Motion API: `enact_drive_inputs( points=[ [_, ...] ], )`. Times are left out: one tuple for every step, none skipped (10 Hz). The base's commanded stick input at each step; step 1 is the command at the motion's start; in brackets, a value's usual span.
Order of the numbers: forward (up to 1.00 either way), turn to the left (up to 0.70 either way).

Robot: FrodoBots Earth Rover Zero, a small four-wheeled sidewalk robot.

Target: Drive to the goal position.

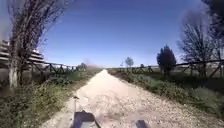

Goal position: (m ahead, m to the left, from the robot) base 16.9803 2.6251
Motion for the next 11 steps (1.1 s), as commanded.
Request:
enact_drive_inputs(
  points=[
    [0.5,0.0],
    [0.5,0.0],
    [0.5,0.0],
    [0.5,0.0],
    [0.5,0.0],
    [0.5,0.0],
    [0.5,0.0],
    [0.5,0.0],
    [0.5,0.0],
    [0.5,0.0],
    [0.5,0.0]
  ],
)
